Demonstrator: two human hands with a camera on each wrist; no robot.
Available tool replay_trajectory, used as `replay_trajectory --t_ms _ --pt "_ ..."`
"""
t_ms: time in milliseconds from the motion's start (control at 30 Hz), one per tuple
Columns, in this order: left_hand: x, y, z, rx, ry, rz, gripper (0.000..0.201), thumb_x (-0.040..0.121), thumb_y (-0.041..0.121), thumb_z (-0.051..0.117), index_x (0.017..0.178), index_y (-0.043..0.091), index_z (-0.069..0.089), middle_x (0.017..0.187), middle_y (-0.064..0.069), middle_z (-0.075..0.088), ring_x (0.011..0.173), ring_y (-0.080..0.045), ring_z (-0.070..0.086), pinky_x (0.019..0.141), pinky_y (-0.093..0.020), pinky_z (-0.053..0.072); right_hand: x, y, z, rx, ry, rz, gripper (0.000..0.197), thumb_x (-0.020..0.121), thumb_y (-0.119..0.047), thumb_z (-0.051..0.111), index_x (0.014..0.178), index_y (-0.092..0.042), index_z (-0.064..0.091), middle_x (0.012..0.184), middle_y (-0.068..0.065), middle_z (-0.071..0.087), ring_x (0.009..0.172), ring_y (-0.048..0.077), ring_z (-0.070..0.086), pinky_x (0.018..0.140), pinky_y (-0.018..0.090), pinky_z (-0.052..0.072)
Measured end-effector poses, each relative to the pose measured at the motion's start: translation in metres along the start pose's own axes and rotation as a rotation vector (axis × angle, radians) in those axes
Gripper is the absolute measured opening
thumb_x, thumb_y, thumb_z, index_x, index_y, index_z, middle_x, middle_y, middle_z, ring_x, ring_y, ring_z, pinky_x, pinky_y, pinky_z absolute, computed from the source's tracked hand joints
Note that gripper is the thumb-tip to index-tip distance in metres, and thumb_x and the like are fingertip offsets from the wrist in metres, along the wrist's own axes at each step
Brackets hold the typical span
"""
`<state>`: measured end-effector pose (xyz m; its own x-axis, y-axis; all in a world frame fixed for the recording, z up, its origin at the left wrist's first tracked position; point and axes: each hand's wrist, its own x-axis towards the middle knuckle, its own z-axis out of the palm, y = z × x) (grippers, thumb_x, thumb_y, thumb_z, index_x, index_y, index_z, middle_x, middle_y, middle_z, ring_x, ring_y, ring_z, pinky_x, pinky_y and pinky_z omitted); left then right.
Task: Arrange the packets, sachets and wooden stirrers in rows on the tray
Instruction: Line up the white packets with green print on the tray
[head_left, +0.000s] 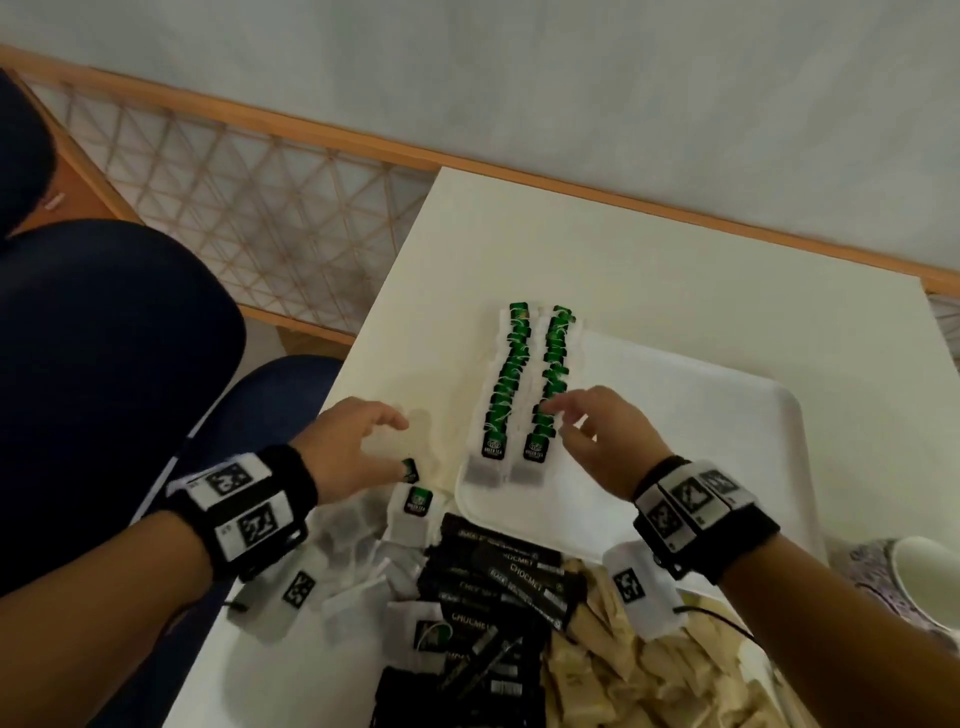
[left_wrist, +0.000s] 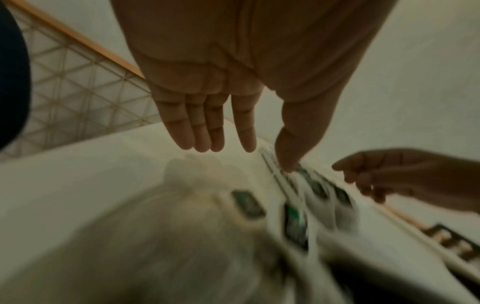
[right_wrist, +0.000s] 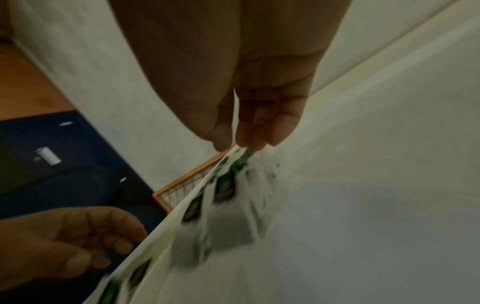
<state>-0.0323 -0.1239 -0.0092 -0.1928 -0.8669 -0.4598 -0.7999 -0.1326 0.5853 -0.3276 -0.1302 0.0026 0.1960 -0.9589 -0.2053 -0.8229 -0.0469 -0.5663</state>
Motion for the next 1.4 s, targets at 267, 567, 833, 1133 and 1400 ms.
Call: replay_trajectory --t_ms 267,567,833,1133,1400 --pt "-0.092 -0.026 0.034 0.362 -0.008 -0.024 0.121 0.041 0.073 0.075 0.140 0.031 0.019 0.131 0.010 0.028 0.120 -0.013 0.032 0.101 -0.030 0.038 -0.052 -0.058 0.043 -0.137 -0.232 -0.231 0.022 0.092 -0.028 0.055 0.112 -0.031 0.063 0.096 -0.011 0.049 0.083 0.005 0.047 0.082 0.026 0.046" --pt "-0.112 -0.031 0.062 0.434 0.149 -0.059 0.110 0.042 0.078 0.054 0.134 0.028 0.021 0.125 0.006 0.025 0.111 -0.017 0.034 0.090 -0.031 0.039 -0.086 -0.099 0.082 -0.588 -0.387 -0.368 0.051 0.078 -0.063 0.058 0.113 -0.026 0.062 0.111 0.001 0.051 0.102 0.022 0.049 0.077 0.033 0.042" --pt "-0.101 -0.032 0.066 0.175 0.092 -0.123 0.084 0.058 0.052 0.080 0.126 0.028 0.036 0.118 0.004 0.031 0.109 -0.015 0.040 0.086 -0.033 0.048 -0.091 -0.101 0.091 -0.583 -0.383 -0.320 0.034 0.082 -0.051 0.060 0.103 -0.024 0.062 0.106 0.000 0.053 0.101 0.022 0.051 0.078 0.033 0.041" --pt "-0.088 -0.019 0.057 0.089 0.024 -0.007 0.015 0.084 0.028 0.062 0.082 0.021 0.049 0.089 0.002 0.047 0.074 -0.014 0.048 0.060 -0.021 0.037 -0.102 -0.077 0.044 -0.039 -0.100 -0.026 0.009 0.087 -0.031 0.064 0.096 -0.031 0.067 0.084 -0.015 0.064 0.080 0.008 0.060 0.072 0.022 0.047" --pt "-0.104 0.008 0.037 0.149 0.159 0.089 0.035 0.093 0.026 0.053 0.061 0.027 0.038 0.067 0.007 0.045 0.060 -0.008 0.044 0.049 -0.017 0.026 -0.078 -0.034 0.003 -0.140 -0.026 -0.037 0.026 0.096 -0.017 0.050 0.112 -0.024 0.069 0.104 0.000 0.065 0.092 0.014 0.056 0.077 0.022 0.035"
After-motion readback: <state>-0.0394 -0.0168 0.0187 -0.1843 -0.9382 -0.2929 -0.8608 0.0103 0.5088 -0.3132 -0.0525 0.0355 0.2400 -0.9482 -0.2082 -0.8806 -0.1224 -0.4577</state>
